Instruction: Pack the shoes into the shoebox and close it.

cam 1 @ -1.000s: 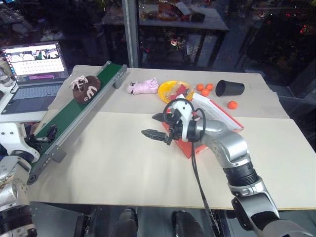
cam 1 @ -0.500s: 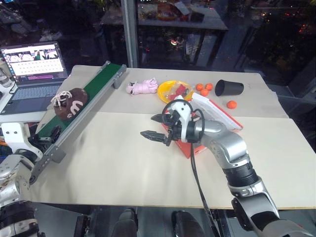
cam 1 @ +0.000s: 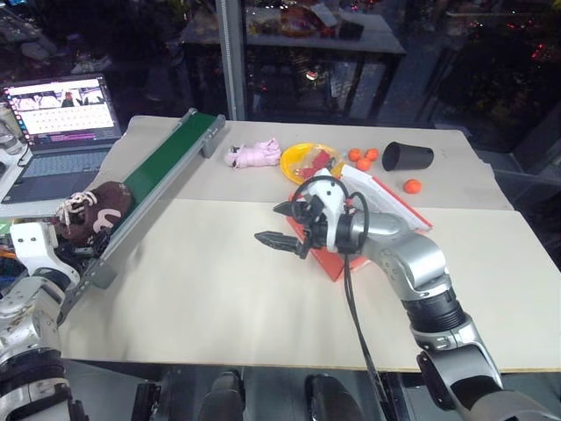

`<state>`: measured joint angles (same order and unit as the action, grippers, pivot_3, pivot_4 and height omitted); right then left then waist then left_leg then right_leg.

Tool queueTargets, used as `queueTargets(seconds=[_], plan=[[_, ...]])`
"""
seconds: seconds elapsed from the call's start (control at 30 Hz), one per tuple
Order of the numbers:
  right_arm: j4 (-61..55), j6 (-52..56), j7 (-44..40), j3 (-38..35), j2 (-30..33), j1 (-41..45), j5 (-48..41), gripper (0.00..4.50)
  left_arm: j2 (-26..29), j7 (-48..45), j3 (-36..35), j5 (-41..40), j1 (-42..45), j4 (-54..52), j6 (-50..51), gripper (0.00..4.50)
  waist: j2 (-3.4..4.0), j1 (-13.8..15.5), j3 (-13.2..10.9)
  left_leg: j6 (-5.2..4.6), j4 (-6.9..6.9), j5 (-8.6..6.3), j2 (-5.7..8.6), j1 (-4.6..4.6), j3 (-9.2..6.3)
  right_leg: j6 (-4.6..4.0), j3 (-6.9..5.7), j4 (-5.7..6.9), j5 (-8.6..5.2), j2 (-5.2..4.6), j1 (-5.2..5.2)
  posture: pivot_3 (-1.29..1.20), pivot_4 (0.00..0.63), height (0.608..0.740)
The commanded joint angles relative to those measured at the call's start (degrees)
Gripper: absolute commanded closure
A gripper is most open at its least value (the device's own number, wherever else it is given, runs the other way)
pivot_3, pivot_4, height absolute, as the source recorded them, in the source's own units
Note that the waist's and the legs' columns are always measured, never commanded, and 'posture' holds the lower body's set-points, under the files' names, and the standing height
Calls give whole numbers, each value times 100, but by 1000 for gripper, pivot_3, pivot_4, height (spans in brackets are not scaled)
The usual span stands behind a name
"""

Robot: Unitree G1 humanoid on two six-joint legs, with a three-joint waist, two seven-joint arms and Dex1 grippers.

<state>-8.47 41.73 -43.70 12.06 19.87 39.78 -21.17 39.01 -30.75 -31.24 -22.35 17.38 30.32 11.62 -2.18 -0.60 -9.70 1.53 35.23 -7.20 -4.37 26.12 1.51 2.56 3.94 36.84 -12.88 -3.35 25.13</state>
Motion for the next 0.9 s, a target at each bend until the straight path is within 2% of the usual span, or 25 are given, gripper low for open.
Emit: queueTargets(seconds=[0.03, 0.1, 0.2, 0.37, 0.57, 0.73, 0.9], plan=[[-244, 31, 22, -194, 99, 84, -73, 0, -16, -164, 174, -5, 75, -48, 20, 1390, 1, 31, 1, 0, 0, 0, 0, 0, 0, 0, -1, 0, 0, -1, -2, 0, 150, 736], [-243, 42, 32, -203, 119, 102, -86, 0, -48, -159, 216, -21, 112, -141, 56, 1883, 1, 52, 2, 14, 0, -8, 0, 0, 2, 0, -2, 1, -1, -2, -2, 0, 150, 736], [-253, 69, 38, -234, 148, 124, -118, 0, -163, -119, 381, -155, 321, -683, 336, 2205, 1, 111, 2, 34, 0, -19, 0, 0, 2, -1, -4, 2, -1, -2, -4, 0, 150, 736], [-244, 544, 351, -982, -264, 368, -859, 0, -534, 187, 671, -693, 969, -2286, 1112, 2205, -17, 185, -2, 35, 8, -9, -2, 22, 2, 3, -15, -1, -1, -5, -1, 0, 150, 736], [294, 1580, 1732, -2964, -1307, 1209, -2983, 0, -1327, 649, 1462, -1207, 2073, -3573, 2009, 2205, -31, 75, -4, 8, 8, 9, -4, 24, -3, 9, -13, 0, 4, 0, -2, 0, 150, 736], [663, 1782, 2598, -3600, -1464, 1536, -3735, 0, -1843, 710, 2017, -1414, 2532, -3956, 2362, 2205, -30, -44, -4, 5, 3, 9, -4, 12, -5, 9, -11, 9, 5, 4, -8, 0, 150, 736], [718, 1755, 2987, -3630, -1334, 1527, -3847, 0, -2086, 705, 2258, -1628, 2719, -4196, 2735, 2205, -29, -86, -4, -1, 6, 12, -2, 13, -9, 10, -7, 11, 4, 4, -6, 0, 150, 736]])
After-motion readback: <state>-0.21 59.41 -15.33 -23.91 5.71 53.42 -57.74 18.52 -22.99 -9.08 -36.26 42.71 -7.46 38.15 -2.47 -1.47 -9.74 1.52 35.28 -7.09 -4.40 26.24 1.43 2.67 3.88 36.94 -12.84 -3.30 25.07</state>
